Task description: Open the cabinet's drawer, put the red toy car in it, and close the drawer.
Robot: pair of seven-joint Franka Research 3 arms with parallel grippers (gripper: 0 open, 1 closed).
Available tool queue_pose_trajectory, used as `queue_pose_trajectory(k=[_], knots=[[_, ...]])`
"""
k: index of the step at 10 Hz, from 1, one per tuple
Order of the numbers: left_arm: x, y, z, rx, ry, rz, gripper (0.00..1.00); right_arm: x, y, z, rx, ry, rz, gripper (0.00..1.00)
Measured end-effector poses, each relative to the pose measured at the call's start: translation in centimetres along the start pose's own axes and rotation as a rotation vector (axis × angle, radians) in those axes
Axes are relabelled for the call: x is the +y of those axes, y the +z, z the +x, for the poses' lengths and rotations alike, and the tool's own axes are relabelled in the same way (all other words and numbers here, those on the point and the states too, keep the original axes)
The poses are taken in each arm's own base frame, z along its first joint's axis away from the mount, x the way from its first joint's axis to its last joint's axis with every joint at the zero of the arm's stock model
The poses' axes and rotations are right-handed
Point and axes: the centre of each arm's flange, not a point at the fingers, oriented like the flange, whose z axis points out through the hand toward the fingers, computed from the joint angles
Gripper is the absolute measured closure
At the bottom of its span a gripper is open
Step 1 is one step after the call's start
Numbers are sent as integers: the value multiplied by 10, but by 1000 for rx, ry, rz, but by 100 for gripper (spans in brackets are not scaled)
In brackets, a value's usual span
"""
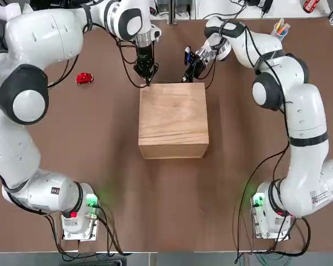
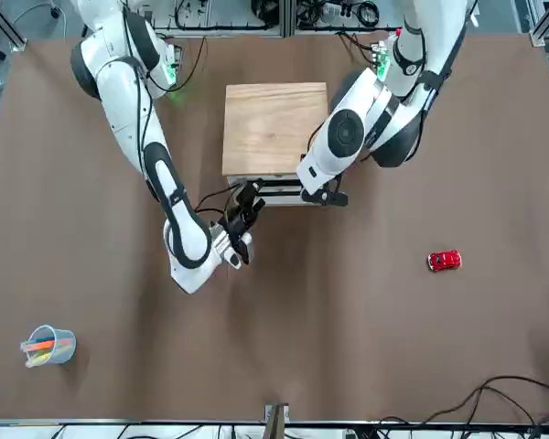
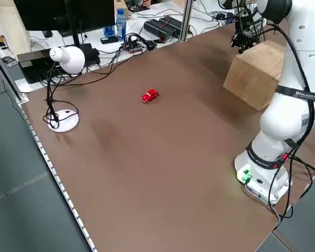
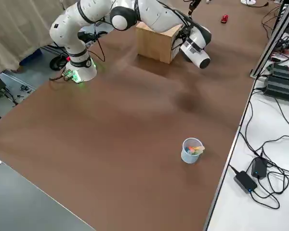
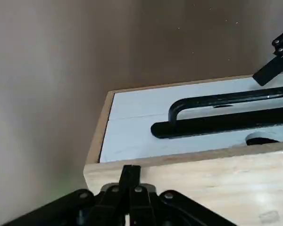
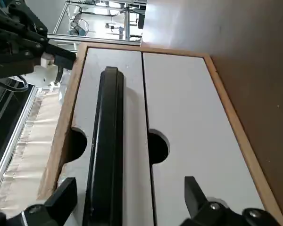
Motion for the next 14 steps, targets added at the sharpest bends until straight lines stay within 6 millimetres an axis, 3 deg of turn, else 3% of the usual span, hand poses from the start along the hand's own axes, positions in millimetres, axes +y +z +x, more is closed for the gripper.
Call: queue_pose_trajectory(k=[6, 11, 14], knots=[[0, 0, 0, 0, 0, 0, 98, -4, 9, 4, -13, -15, 0, 1], [0, 0, 0, -1, 0, 1, 98, -12, 8, 7, -9, -23, 12, 41], [0, 0, 0, -2, 0, 2, 97, -14, 7, 9, -6, -26, 13, 52]])
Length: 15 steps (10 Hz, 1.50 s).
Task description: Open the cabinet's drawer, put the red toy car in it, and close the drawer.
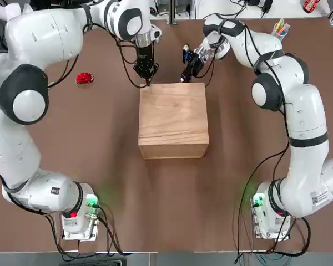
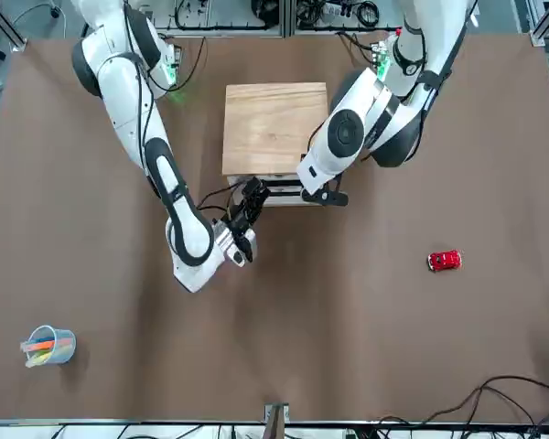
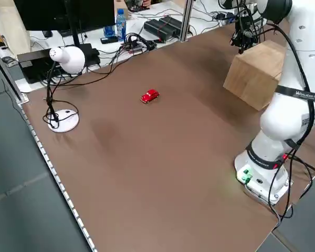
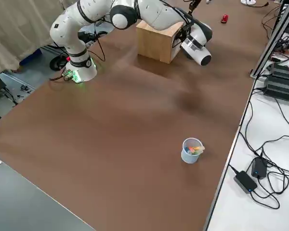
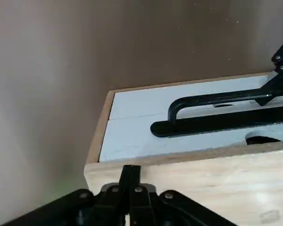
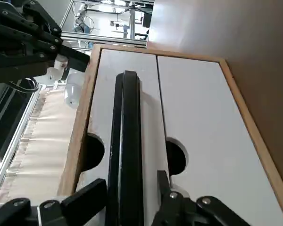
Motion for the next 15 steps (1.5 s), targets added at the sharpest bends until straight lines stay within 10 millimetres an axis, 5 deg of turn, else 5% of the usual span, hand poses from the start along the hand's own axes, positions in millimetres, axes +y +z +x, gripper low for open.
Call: queue_pose_trajectory(k=[9, 15], knots=[[0, 0, 0, -1, 0, 1, 97, 3, 0, 1, 11, 9, -17, 82], [0, 0, 0, -1, 0, 1, 97, 2, -1, 2, 8, 7, -23, 88]])
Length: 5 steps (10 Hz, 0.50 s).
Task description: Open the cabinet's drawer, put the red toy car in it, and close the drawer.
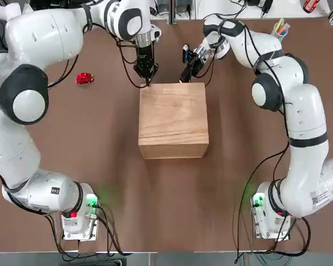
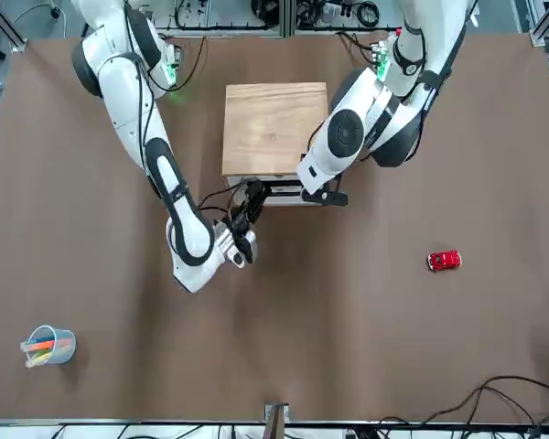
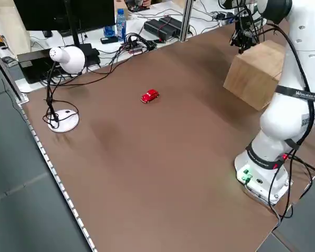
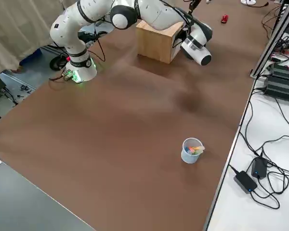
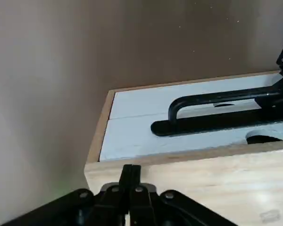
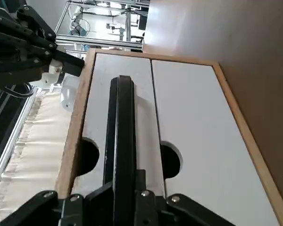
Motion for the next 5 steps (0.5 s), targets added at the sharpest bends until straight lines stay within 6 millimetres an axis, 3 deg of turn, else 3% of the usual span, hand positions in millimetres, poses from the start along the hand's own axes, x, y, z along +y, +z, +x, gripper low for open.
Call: queue_pose_trajectory(k=[5], knots=[[0, 0, 0, -1, 0, 1, 97, -4, -7, 7, 7, -18, -40, 90]])
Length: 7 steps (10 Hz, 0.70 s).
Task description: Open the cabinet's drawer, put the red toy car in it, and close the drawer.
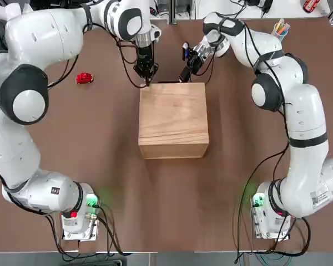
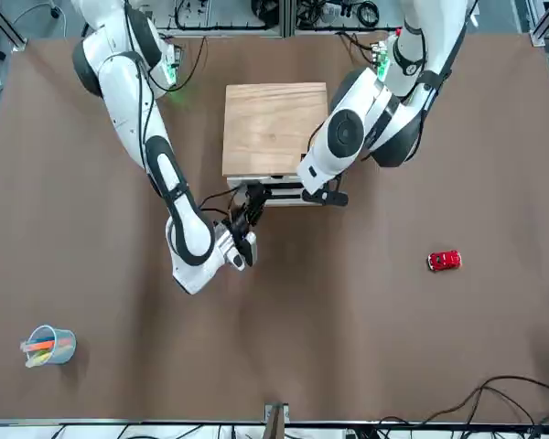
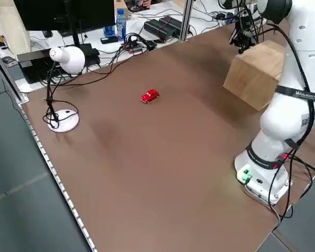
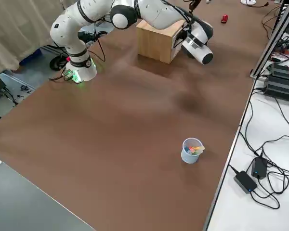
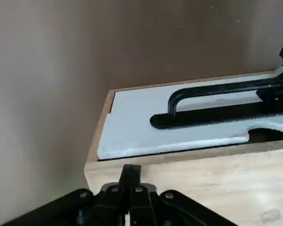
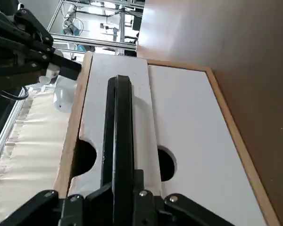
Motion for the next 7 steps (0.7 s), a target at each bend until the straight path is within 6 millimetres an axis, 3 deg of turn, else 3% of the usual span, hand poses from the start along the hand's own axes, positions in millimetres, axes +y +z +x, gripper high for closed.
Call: queue_pose_trajectory(k=[7], knots=[[-1, 0, 0, 0, -1, 0, 97, -2, -16, 10, 61, 20, -58, 92]])
